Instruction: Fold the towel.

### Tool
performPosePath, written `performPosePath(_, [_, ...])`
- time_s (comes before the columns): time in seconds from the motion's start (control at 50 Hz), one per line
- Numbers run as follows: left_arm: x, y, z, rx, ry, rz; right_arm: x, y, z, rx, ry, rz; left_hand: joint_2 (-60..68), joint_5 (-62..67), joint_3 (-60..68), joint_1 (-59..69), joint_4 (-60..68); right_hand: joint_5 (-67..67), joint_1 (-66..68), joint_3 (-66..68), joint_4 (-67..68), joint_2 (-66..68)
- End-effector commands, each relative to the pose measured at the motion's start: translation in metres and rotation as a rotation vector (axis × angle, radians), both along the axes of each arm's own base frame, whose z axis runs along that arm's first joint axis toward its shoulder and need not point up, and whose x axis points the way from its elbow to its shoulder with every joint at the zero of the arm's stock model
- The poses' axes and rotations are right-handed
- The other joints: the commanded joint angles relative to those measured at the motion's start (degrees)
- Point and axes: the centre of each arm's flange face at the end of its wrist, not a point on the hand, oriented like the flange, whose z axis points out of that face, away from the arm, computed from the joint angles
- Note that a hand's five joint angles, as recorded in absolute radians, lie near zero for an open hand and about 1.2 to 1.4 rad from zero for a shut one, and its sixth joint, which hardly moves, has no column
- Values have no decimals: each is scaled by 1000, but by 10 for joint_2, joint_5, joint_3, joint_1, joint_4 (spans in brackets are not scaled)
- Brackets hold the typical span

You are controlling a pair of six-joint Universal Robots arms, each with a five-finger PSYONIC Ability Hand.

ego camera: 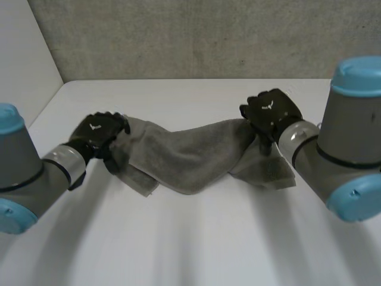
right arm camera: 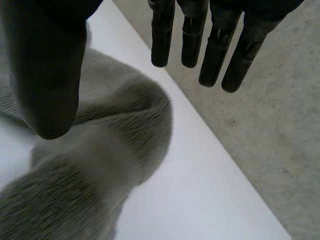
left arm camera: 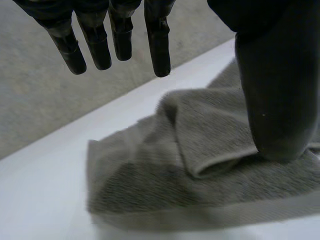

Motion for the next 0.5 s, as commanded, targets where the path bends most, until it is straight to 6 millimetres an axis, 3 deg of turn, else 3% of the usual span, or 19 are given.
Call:
performPosePath(0.02, [-11,-11,-30,-3,-6,-18,-6,23,-15,62,14,14,-3,8,-4,-7,-7,12,-17,-18,-18,-24])
performPosePath(0.14, [-22,-19,-40,-25,11,-38,3,49,-32,116,-54,62,10,22,9,6,6,32,3,3,3,-4])
performPosePath(0.3, [-43,-24,-49,-58,12,-87,8,66,-52,168,-51,91,61,72,60,57,57,34,5,4,4,-2])
performPosePath(0.5, [-56,-35,-58,-75,16,-104,3,65,-63,199,-38,75,142,153,141,137,137,34,5,4,4,-2])
